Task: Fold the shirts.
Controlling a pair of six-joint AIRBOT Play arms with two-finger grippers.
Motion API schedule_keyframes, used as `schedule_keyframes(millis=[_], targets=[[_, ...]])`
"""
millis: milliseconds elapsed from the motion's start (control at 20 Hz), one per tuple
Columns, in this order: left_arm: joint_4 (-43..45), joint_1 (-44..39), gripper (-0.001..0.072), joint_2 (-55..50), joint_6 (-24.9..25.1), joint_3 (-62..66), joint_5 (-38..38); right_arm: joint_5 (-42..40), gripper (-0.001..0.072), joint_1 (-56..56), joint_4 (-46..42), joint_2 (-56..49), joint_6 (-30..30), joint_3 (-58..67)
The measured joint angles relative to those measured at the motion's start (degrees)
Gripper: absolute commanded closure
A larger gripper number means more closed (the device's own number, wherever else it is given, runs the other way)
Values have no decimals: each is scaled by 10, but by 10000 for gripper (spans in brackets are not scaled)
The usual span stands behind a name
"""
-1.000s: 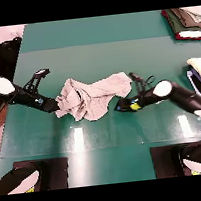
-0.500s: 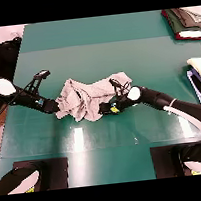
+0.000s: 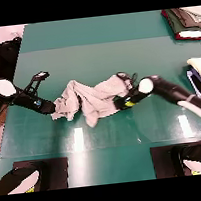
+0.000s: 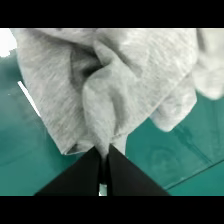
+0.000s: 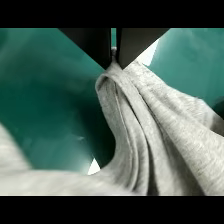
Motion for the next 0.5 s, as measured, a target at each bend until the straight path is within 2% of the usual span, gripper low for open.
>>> schedule_keyframes(millis=[200, 500], targets=[[10, 0, 684, 0, 0, -14, 22, 76, 699, -101, -66, 101, 2, 0], [-2, 0, 683, -1, 5, -75, 57, 99, 699, -178, -91, 202, 3, 0]])
